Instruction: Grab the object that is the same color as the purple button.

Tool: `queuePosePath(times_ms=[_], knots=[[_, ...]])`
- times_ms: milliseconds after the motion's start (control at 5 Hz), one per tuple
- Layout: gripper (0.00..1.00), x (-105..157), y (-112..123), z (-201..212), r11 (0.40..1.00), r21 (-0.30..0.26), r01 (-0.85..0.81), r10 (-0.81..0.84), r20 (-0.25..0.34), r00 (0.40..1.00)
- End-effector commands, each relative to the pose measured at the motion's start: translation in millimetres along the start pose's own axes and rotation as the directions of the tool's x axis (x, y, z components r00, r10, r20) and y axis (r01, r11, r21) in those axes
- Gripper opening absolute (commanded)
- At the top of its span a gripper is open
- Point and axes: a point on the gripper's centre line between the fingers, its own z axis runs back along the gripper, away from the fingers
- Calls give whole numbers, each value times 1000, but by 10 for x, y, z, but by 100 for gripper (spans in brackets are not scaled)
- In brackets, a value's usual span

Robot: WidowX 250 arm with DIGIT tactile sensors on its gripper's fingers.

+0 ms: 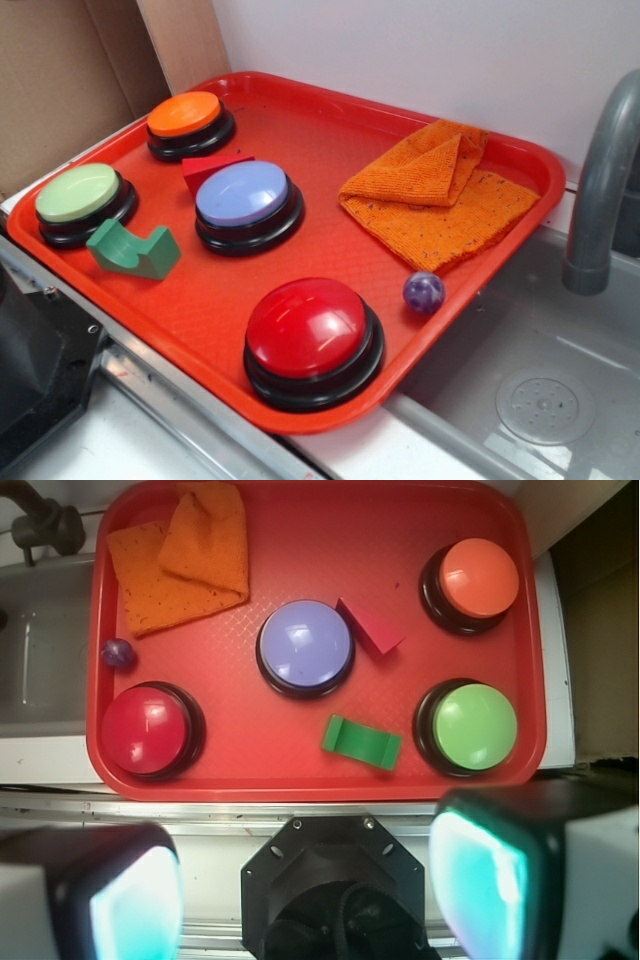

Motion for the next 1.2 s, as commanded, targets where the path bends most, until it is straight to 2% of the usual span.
queuePosePath(times_ms=[0,200,400,600,800,1000], knots=[[100,0,0,0,1000,0,0,0,0,1000],[100,129,-83,-168,984,31,174,-175,33,984],[100,374,-208,-382,949,53,311,-314,54,948],[100,532,-348,-650,899,42,435,-437,80,896],[100,707,-519,-934,845,74,530,-534,76,842],[100,840,-703,-1134,799,83,596,-601,103,792]])
